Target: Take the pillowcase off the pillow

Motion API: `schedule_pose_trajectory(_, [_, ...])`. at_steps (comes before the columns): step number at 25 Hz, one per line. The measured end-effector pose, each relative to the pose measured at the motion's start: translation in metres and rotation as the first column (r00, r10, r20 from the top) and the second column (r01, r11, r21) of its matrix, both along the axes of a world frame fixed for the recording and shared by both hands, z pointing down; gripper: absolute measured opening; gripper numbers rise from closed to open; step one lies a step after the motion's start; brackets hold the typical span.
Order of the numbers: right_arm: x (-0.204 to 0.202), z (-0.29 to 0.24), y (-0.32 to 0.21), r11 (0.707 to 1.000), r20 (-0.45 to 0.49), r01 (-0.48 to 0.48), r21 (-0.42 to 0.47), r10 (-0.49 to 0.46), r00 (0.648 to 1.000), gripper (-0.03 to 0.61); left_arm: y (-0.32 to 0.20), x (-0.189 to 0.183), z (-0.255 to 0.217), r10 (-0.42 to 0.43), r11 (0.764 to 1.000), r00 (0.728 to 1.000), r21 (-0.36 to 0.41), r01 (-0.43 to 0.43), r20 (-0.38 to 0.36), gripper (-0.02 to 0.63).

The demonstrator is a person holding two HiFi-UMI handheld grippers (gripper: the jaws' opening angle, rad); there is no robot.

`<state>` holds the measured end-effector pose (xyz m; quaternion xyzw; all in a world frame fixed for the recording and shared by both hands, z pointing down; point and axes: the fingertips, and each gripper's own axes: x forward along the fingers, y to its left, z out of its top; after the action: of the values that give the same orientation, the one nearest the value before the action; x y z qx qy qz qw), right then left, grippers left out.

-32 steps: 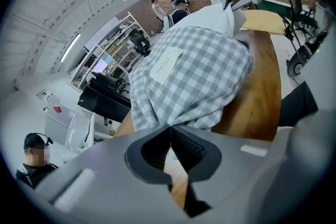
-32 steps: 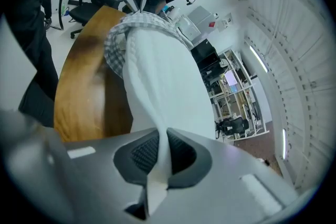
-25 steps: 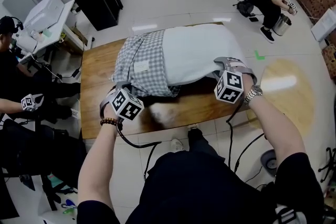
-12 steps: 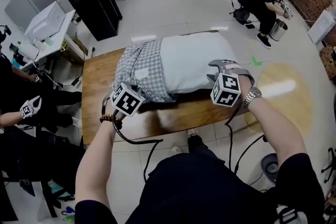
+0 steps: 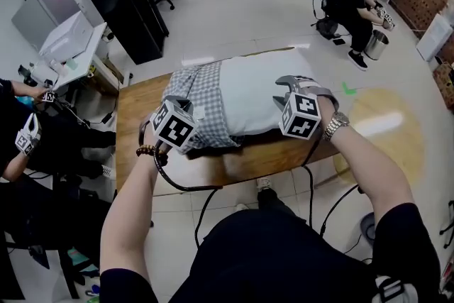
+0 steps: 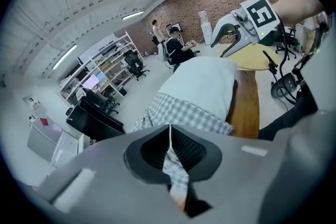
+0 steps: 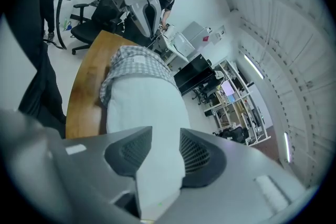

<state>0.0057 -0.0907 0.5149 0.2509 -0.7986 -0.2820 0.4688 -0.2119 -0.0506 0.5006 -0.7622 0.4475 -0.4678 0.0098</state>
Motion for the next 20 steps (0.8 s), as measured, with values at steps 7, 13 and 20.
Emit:
schedule_pose_trajectory(7, [-0.024, -0.02, -0.014, 1.0, 0.007, 0.021, 0.015, -0.021, 1.0, 0.164, -0.019, 0.007, -0.017, 0.019, 1.0, 1.0, 0.023, -0.019, 0.015, 0.017])
schedule_pose_trajectory(13, [-0.033, -0.03, -0.037, 0.999, 0.002, 0.051, 0.013, -0.051, 0.999, 0.164, -0.046, 0.018, -0.022, 0.016, 1.0, 0.999, 0.01, -0.017, 0.034, 0.017])
schedule_pose_trajectory(20, [-0.053, -0.02, -0.082, 0.997, 0.004, 0.078, -0.025, -0.077, 0.997, 0.164, -0.094, 0.014, -0.011, 0.021, 1.0, 0.998, -0.005, -0.021, 0.055, 0.026])
